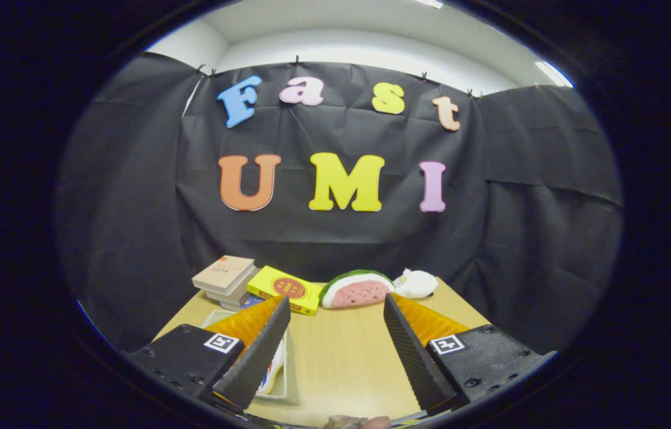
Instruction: Open the storage box then place both shoes into the box .Put the left shoe in first, then the right shoe, with the right side of both shoes facing outward in a uniform manner.
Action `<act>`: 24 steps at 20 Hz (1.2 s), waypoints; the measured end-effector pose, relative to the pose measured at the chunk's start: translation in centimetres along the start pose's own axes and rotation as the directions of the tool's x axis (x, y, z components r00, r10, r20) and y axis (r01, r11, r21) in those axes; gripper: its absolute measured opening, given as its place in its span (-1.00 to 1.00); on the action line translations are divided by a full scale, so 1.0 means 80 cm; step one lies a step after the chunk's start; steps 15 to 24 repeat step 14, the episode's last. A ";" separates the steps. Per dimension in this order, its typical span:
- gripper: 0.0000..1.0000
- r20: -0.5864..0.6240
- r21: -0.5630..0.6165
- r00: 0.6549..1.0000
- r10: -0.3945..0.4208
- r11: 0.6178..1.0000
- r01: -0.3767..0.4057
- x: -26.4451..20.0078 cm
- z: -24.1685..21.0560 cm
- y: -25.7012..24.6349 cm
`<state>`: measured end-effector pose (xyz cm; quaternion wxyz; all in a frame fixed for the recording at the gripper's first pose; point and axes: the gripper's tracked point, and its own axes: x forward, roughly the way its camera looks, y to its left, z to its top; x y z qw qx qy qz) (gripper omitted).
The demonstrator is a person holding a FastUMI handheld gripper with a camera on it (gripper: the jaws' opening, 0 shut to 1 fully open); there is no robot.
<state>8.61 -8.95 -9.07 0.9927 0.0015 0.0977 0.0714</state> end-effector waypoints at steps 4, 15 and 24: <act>1.00 0.033 -0.037 0.999 -0.006 0.999 0.007 -0.030 0.012 -0.008; 1.00 0.028 0.039 0.998 -0.055 0.998 0.054 -0.065 0.024 -0.030; 1.00 0.028 0.039 0.998 -0.055 0.998 0.054 -0.065 0.024 -0.030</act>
